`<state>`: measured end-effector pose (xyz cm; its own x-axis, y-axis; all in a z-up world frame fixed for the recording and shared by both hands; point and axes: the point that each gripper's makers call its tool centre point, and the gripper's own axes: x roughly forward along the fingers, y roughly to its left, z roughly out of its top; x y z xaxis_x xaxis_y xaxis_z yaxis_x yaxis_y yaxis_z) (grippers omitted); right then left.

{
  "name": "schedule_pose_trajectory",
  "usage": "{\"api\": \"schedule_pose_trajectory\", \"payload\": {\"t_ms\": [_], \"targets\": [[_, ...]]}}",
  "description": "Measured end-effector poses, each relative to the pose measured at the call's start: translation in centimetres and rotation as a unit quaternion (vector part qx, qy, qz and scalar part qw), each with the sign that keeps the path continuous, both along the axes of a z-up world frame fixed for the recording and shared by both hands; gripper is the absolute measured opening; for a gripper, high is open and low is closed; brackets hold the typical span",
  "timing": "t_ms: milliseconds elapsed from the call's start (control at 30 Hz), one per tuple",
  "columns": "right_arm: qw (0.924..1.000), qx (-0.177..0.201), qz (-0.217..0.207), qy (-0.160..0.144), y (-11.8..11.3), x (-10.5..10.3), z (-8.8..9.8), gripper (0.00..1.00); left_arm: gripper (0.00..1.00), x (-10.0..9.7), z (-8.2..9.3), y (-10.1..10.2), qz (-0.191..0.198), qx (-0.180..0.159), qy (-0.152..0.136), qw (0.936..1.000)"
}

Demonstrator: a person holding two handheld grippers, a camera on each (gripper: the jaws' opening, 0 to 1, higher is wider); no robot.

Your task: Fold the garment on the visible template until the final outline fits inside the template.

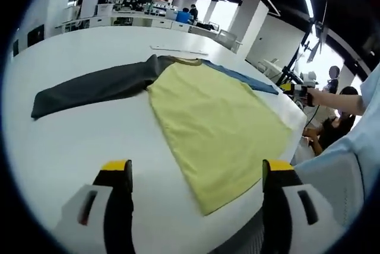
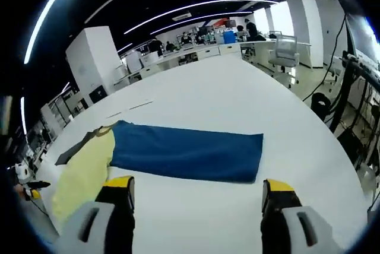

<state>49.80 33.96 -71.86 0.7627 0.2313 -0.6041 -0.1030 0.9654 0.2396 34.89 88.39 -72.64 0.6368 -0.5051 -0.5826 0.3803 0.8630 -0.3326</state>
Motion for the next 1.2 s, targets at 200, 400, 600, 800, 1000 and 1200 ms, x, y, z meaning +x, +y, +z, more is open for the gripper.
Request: {"api": "schedule_pose_trajectory", "payload": {"t_ms": [200,400,600,800,1000,1200], "targets": [[0.9996,0.016,-0.022,0.012,-1.0,1.0,-0.9,0.82,0.83,-0.3,0.9,0.9,0.03,-0.013,-0.004,0.9994],[0.9979,0.036,-0.051,0.016,-1.5,2.0,-1.4,0.72,0.8,-1.3,1.4,2.2,0.053,-0.012,0.001,0.9985],[0.9977,0.036,-0.057,0.011,-2.8,3.0,-1.1,0.66,0.78,-2.1,1.2,3.0,0.079,-0.022,0.008,0.9966],[0.9973,0.046,-0.055,0.016,-1.6,1.7,-0.8,0.4,0.77,-2.2,0.7,2.3,0.081,-0.03,0.012,0.9962],[0.986,0.109,-0.126,0.01,-2.6,1.7,-0.7,0.27,0.76,-2.3,0.4,1.6,0.071,-0.032,0.017,0.9968],[0.9944,0.048,-0.093,0.019,-2.8,1.2,-1.8,0.0,0.75,-2.3,0.1,1.7,0.074,-0.033,0.022,0.9965]]}}
